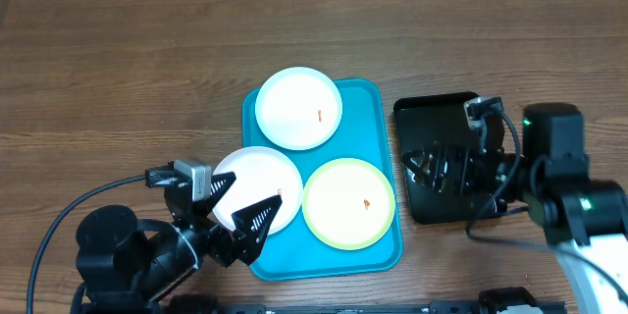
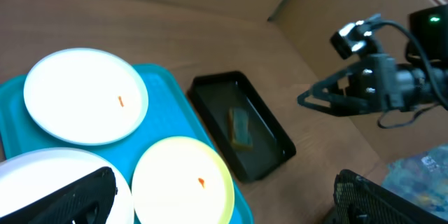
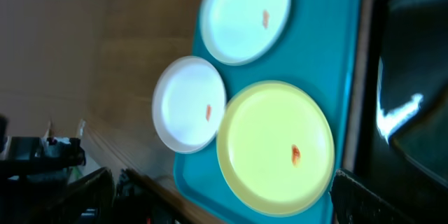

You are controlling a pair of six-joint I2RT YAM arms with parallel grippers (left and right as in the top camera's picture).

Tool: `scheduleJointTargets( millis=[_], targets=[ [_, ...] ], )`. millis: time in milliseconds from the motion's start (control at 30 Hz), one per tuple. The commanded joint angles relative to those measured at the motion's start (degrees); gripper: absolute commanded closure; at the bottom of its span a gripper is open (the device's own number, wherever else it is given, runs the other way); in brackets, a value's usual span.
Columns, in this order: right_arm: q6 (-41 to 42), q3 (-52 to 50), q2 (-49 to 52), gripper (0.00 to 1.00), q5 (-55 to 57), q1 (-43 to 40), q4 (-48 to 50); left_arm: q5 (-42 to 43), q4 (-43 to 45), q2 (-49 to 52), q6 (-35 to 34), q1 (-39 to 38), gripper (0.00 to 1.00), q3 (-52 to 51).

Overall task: Clean dirty plates on tray and stack at the side
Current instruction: 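Reach the right gripper into the black tray and grasp the sponge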

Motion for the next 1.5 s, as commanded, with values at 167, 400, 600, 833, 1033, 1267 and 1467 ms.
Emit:
scheduleJointTargets(
  millis=[167,400,600,833,1033,1267,1467],
  targets=[
    [12.24,0.48,13.75,0.16,21.53,0.11,-4.37,-11.87,-13.09,3.96,-1.70,-0.11,0.00,1.40],
    [12.24,0.48,23.02,0.30,21.51,0.11,-2.82,-15.10,-17.29,9.68,-0.55,-0.90,0.00,1.40],
    [12.22,0.48,26.10,0.31,21.57,0.11,-0.63,-19.80,-17.05,14.27,0.55,-5.03,0.00,2.12],
    [8.57,0.50,26.08,0.30,18.95,0.26,-0.50,-21.27,-10.80,18.78,1.36,-8.33,0.00,7.45],
    [7.43,0.52,24.81,0.29,17.42,2.21,0.28,-25.46,-5.07,29.68,2.99,-18.12,0.00,14.51],
    [7.26,0.55,18.05,0.29,17.53,3.54,-2.84,-36.46,-7.50,47.30,3.30,-32.61,0.00,25.79],
    [14.93,-0.07,16.59,0.30,28.55,3.54,-5.79,-37.81,-11.65,54.62,-1.07,-35.36,0.00,26.60]
  ],
)
